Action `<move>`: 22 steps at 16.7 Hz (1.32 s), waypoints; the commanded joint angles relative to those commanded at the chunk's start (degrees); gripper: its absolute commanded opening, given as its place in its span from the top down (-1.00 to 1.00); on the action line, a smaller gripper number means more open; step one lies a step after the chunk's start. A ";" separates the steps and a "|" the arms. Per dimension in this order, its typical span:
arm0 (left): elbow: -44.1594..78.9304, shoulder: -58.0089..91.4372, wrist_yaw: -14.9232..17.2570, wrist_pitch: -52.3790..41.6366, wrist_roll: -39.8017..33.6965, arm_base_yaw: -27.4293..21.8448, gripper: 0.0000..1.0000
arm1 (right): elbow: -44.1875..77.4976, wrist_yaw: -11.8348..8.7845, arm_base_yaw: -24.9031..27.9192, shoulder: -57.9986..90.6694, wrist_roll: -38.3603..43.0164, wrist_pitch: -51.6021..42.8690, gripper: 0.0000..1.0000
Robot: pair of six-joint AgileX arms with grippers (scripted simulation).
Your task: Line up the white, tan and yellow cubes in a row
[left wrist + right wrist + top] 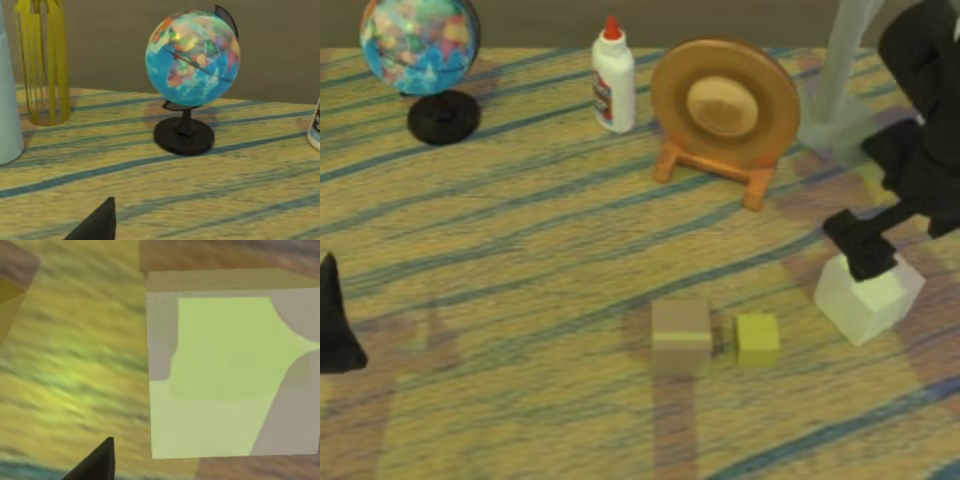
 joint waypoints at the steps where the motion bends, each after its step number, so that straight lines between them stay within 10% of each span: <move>1: -2.03 -2.72 0.07 1.85 1.48 0.93 -1.00 | 1.89 -0.01 0.36 2.18 -0.29 -1.14 -1.00; 22: -5.69 -7.54 0.23 5.47 4.33 2.66 -1.00 | -5.23 0.01 1.11 13.87 -0.60 15.26 -1.00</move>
